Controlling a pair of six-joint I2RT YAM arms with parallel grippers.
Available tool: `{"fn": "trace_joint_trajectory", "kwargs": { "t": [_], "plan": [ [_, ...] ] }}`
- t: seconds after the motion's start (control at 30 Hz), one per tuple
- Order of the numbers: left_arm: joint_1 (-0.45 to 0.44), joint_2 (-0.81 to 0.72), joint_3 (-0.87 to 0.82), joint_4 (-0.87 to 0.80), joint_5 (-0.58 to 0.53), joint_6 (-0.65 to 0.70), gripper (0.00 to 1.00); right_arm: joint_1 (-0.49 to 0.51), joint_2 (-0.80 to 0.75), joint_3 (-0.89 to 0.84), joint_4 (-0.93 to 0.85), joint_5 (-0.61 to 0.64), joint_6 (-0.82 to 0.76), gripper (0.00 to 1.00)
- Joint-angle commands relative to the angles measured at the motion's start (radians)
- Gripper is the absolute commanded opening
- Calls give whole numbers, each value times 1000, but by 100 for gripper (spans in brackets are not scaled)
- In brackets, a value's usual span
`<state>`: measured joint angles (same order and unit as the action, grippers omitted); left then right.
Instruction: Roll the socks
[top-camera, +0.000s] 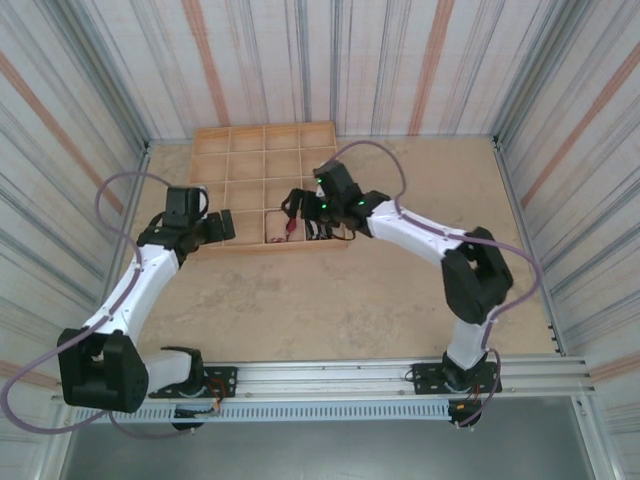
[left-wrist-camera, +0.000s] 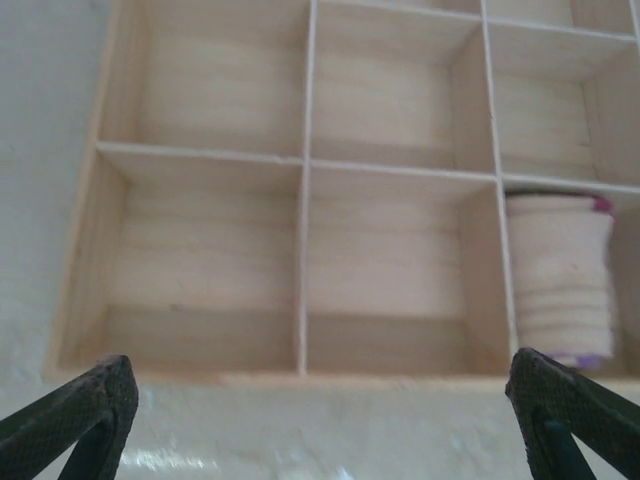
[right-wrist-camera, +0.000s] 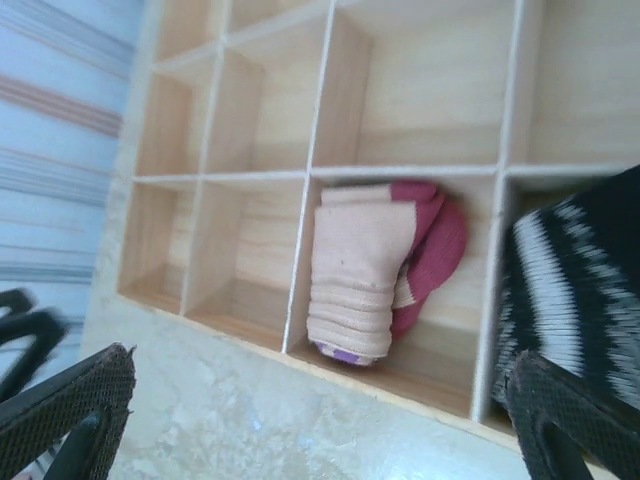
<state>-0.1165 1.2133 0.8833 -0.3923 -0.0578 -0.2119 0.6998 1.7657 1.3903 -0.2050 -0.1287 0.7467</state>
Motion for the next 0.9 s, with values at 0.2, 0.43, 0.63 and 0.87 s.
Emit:
{"fn": "trace_joint_trajectory", "kwargs": {
  "t": [0.2,0.43,0.63,0.87],
  "plan": [
    [102,119,-260,619,-28,203,99,-332,-331,-272,-93,193,-323,99],
    [116,172,-409,947,-6,208,99,-585,-413,-487,26,237,-444,99],
    [118,234,-477,1136,27,227,99,-670,-407,-697,315,239,-493,99],
    [118,292,-493,1212,62,243,99,-678,-355,-839,597,286,-567,99]
  ]
}}
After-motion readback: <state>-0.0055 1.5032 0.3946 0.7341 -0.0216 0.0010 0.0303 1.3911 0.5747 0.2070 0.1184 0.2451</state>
